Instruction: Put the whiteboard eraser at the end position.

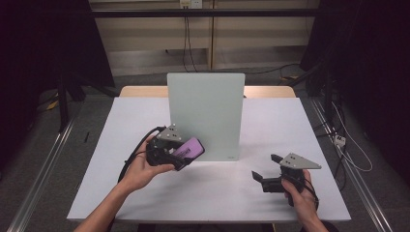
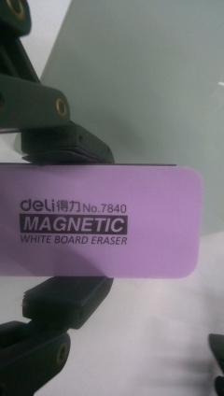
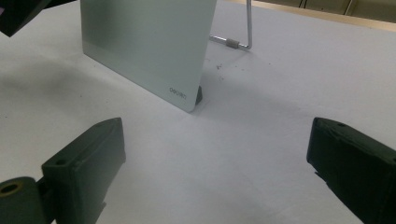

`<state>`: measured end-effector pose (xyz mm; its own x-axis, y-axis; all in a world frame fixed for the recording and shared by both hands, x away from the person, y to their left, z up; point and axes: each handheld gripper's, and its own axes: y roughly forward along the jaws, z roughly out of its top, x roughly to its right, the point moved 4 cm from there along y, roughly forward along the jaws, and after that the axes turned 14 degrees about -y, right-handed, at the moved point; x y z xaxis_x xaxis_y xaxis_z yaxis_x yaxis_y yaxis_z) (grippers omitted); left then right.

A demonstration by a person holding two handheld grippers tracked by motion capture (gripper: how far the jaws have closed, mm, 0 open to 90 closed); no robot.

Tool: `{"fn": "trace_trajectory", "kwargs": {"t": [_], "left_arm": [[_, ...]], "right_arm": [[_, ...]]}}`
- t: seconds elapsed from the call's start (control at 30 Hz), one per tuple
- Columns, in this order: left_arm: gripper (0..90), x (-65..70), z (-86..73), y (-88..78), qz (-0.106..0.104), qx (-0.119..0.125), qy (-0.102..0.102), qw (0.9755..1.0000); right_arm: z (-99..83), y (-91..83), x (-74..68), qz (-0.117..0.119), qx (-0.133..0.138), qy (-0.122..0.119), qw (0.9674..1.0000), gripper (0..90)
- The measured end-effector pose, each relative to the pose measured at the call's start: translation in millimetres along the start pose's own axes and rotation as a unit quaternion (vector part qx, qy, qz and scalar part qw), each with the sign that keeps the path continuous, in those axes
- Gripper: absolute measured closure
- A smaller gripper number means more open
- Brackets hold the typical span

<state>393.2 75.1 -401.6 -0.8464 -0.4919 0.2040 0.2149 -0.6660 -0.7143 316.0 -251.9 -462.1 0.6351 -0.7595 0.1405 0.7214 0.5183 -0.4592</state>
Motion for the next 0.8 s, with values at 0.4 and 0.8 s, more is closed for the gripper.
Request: {"fn": "trace_trajectory", "kwargs": {"t": [0.4, 0.8], "left_arm": [[40.8, 16.5, -6.5, 19.3, -0.028, -0.048, 0.004, 0.9984], [40.8, 29.6, -10.4, 37.4, -0.038, -0.080, 0.021, 0.9959]], "right_arm": [[1.1, 2.2, 0.0, 0.003, 0.001, -0.001, 1.0000, 4.4], [0.2, 2.8, 1.1, 0.003, 0.001, 0.002, 1.0000, 4.4]]}}
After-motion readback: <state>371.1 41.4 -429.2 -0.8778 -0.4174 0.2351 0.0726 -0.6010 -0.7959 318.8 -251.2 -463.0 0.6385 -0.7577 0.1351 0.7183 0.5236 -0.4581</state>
